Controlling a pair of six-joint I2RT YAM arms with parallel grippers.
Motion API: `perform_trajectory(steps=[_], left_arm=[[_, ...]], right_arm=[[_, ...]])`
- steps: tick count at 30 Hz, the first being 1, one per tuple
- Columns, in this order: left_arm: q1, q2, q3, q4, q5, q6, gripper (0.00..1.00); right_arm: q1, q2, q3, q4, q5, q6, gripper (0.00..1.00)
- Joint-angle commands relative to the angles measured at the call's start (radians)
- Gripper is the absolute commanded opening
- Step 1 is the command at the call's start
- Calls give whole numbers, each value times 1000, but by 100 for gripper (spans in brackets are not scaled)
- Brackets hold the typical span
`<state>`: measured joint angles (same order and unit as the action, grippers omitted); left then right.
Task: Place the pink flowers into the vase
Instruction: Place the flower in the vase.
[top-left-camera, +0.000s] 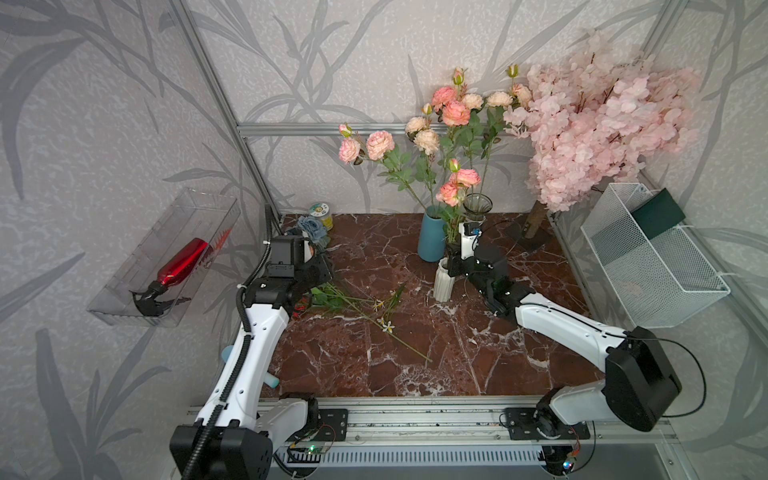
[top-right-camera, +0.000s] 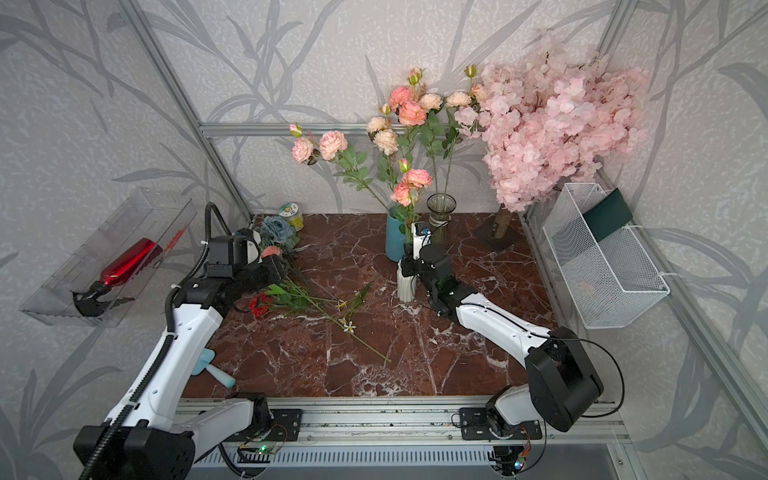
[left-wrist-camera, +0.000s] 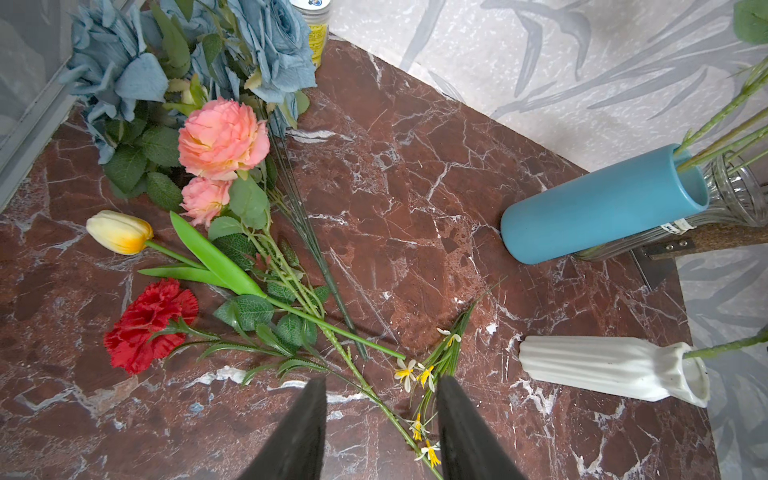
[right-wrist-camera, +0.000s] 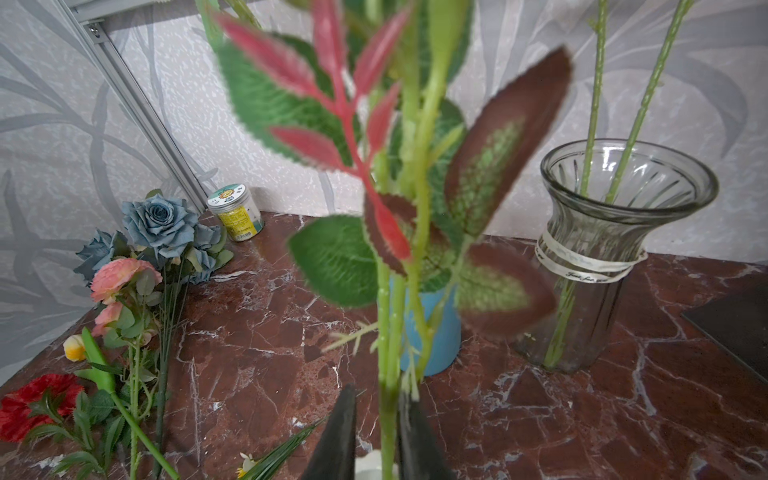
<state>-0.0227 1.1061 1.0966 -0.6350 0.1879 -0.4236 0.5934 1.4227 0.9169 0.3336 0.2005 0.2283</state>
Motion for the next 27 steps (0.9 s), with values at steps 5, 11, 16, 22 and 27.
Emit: perform_trajectory(steps=[5,11,16,22,27], left_arm=[[7,-24,-8,-8,-27,-7,45],[8,-22,-4,-19,-61,-7,45],[8,0,2,-29,-77,-13,45],[7,23,65,-103,-100,-44,45],[7,39,106,-208,-172,-139,45]], right_arm=[[-2,-82,11,-57,-2,-10,35],[3,-135,77,-239,52,-28,43],[3,-150,178,-472,110,-21,45],[5,-201,250,-674,81,11,47],[27,-239,222,-716,179,6,48]])
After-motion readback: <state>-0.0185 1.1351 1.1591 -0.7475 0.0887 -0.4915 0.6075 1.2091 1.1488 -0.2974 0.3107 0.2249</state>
